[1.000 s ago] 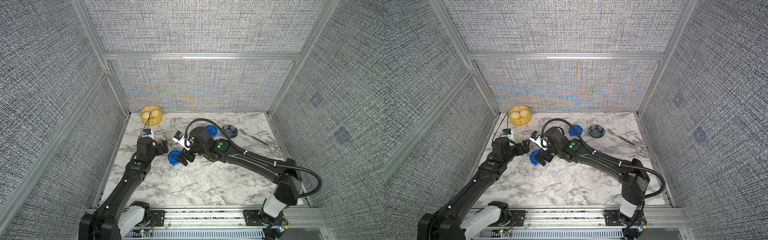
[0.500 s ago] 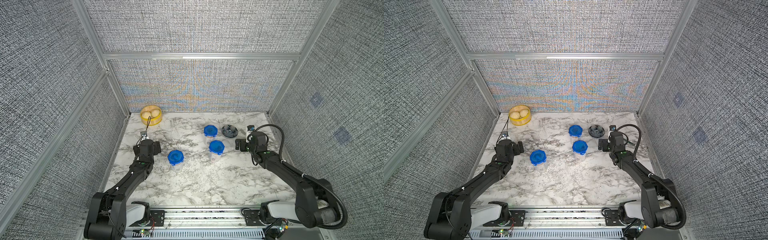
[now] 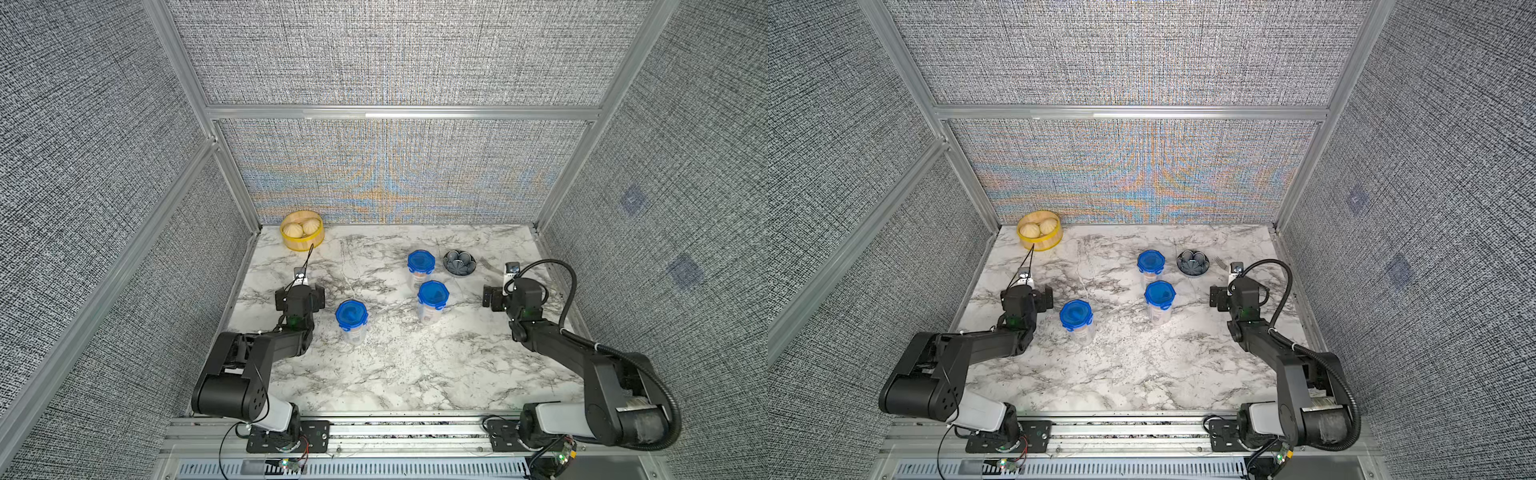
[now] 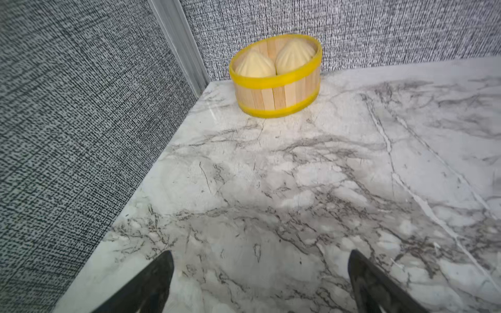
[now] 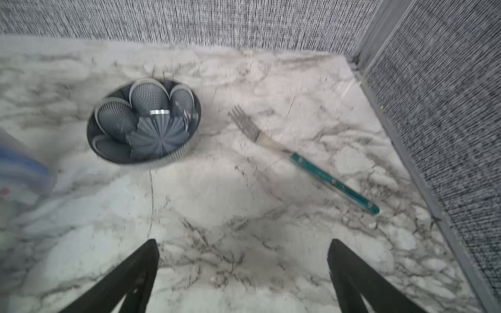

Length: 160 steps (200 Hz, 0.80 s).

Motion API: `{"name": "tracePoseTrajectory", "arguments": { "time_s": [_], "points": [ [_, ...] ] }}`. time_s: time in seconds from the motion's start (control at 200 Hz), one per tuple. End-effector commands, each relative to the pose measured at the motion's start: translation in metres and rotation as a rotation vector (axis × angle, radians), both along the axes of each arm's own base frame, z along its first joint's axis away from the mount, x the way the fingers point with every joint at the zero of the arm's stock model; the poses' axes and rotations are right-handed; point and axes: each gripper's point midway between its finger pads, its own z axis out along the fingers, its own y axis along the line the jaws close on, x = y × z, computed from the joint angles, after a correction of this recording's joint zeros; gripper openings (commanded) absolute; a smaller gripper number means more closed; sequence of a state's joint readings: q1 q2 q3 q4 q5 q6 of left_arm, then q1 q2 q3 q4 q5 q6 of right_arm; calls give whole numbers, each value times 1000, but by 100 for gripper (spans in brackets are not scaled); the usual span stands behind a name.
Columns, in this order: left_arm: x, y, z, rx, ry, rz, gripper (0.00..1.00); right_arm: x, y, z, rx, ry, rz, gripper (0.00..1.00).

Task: Pack away toiletry kits
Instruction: Reset both arms

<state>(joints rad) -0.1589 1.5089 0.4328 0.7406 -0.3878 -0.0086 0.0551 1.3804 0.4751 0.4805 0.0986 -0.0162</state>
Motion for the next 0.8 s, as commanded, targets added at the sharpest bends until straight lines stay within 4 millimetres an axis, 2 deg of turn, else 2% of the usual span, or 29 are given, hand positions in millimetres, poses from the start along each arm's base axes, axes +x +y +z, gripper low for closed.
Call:
{"name": "tracePoseTrajectory", "arguments": {
  "time_s": [0.0,0.065,0.1,0.19,0.25,0.31,0.365,0.42,0.796],
  "points": [
    [3,3,6,-49,-76,-8,99,11,-4,10,58,-125,9,99],
    [2,3,5,-51,-95,-15,99,15,-3,-6,76,-84,22,99],
    [2,3,5,-53,-96,-15,99,16,-1,-4,77,-132,38,99],
    [2,3,4,-51,-96,-15,99,11,0,-9,80,-105,45,99],
    [-1,6,6,-43,-111,3,99,11,5,-9,78,-137,76,99],
    [-5,0,7,-42,-132,-44,99,12,5,-8,76,-143,81,99],
    [-1,-3,10,-38,-142,-57,99,13,5,-9,69,-122,79,99],
    [3,3,7,-44,-104,-15,99,13,6,-10,60,-113,75,99],
    [2,-1,6,-39,-109,-38,99,13,6,-9,57,-118,76,99]
  ]
}}
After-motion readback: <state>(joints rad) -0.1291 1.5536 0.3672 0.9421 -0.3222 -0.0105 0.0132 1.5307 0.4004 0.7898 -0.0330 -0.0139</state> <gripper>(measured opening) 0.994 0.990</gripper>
